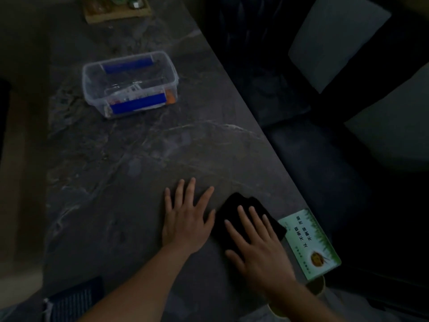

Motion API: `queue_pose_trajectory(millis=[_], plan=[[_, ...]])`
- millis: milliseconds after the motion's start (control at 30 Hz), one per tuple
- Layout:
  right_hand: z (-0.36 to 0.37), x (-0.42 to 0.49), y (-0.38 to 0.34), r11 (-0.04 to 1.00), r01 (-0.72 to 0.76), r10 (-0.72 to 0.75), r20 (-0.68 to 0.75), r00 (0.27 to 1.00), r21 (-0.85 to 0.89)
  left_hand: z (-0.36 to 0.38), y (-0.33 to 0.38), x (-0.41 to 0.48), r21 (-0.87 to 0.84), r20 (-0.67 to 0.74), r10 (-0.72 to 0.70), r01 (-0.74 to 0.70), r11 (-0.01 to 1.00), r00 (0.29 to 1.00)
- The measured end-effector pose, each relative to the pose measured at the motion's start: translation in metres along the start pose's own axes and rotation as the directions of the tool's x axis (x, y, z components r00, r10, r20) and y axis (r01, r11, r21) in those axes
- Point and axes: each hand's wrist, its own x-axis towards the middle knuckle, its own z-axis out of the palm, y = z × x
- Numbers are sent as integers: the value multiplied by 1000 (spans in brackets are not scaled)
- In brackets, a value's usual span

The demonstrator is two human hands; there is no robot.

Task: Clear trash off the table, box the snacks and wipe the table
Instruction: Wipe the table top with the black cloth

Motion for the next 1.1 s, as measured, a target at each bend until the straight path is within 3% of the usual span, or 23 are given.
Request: queue_pose_trajectory(millis=[67,100,200,267,367,467,567,633,700,733,800,867,933,1000,1100], plan=[[-5,13,32,994,90,-87,44,995,-66,1,0,0,-5,3,0,0,1000,1000],[-11,33,47,996,40,-37,43,998,-79,2,0,0,-3,1,3,-3,1000,1000],[-40,112,70,941,-336,336,20,942,36,2,0,1,1,-1,5,-5,1000,1000],[-43,131,56,902,-424,424,20,905,81,2,-1,0,-5,27,13,-12,1000,1000],[-22,82,15,978,-205,204,4,979,29,-5,1,1,-23,94,3,-1,1000,996],[-12,29,-1,998,-58,58,47,997,8,-15,-13,3,-116,169,59,-39,993,984],[-26,58,13,990,-139,138,89,986,-1,-29,-48,-13,-198,105,44,-22,980,993],[-38,102,5,961,-271,268,57,962,51,-35,-84,-34,-131,17,-77,78,988,997],[-40,133,-22,939,-332,330,39,943,88,-39,-114,-53,-52,24,-196,197,979,980],[-36,136,-42,959,-274,272,33,962,78,-40,-123,-61,-26,35,-235,236,971,971],[-20,116,-77,999,-12,11,23,1000,43,-42,-133,-69,-11,18,-281,281,960,959],[-7,81,-84,969,248,-249,38,968,22,-43,-142,-74,-29,-1,-347,346,938,938],[-8,80,-60,927,374,-372,79,925,-12,-40,-155,-78,-53,13,-429,429,902,903],[-19,114,-31,946,315,-311,57,949,-74,-33,-166,-83,-42,48,-452,454,890,891],[-47,187,-13,999,-33,33,42,999,-16,-20,-168,-87,36,33,-422,421,906,906]])
